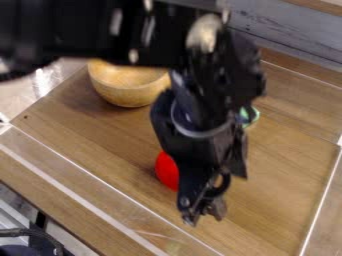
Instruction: Move the red object to the left side of the table
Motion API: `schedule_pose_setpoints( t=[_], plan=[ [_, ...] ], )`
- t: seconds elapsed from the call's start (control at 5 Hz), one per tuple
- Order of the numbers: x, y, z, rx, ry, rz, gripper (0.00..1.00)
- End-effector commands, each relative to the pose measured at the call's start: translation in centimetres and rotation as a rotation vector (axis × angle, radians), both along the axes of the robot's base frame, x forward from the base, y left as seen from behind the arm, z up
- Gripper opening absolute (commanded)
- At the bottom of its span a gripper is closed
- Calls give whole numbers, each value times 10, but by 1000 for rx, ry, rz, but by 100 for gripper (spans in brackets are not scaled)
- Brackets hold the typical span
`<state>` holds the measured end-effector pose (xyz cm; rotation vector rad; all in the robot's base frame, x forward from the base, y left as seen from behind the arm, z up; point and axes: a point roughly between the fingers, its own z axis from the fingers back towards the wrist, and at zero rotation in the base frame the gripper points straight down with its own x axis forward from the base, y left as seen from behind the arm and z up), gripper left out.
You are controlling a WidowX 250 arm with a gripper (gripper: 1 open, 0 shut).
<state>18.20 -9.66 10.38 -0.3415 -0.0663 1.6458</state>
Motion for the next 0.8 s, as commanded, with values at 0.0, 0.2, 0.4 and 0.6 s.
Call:
schedule_pose_setpoints(
  t=[0.0, 0.2, 0.4, 0.6],
  plan=[
    [5, 4, -9, -18, -21, 11, 100],
    [10, 2, -17, -30, -26, 52, 0],
    [14, 0, -25, -37, -29, 89, 0],
    [19, 4, -24, -45, -30, 62, 0]
  ],
)
